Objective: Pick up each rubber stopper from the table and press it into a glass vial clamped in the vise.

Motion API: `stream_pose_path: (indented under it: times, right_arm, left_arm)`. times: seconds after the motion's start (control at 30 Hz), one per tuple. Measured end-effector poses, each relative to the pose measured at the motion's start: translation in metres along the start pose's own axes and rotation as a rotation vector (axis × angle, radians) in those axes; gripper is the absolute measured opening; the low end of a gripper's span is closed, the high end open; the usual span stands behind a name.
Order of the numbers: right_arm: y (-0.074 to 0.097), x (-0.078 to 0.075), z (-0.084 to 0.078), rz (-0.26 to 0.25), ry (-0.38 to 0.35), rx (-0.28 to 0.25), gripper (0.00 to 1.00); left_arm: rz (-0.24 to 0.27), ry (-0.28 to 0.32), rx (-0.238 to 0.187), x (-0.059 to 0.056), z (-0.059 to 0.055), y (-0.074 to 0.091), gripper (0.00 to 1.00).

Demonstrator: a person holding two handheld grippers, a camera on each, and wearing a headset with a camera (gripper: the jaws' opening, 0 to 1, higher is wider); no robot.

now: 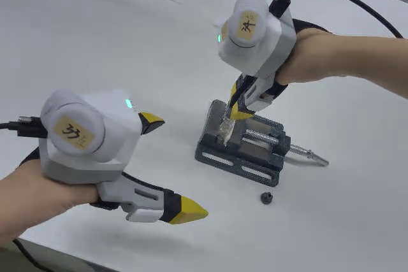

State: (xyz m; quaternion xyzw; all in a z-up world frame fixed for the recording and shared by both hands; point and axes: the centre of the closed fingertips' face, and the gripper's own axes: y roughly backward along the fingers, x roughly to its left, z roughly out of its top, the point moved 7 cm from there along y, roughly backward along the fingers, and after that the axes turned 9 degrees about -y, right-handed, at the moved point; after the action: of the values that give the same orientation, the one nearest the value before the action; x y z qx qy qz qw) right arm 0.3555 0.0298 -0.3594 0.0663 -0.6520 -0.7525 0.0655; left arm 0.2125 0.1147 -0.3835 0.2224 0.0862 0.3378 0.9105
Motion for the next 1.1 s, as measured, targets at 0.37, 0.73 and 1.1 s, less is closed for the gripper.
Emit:
stream_pose_path:
  times: [0.37, 0.73, 1.1]
  right_arm:
    - [0.001, 0.003, 0.001, -0.009, 0.043, -0.003, 0.08]
    - [0.012, -0.002, -0.005, 0.009, 0.023, -0.044, 0.12]
    - [0.018, -0.017, -0.011, 0.083, -0.066, -0.112, 0.05]
  left_arm:
    - [0.007, 0.003, 0.005, 0.000, -0.002, 0.003, 0.94]
    - [0.007, 0.001, 0.002, 0.001, 0.001, 0.002, 0.94]
    - [0.001, -0.002, 0.009, 0.002, 0.001, 0.000, 0.94]
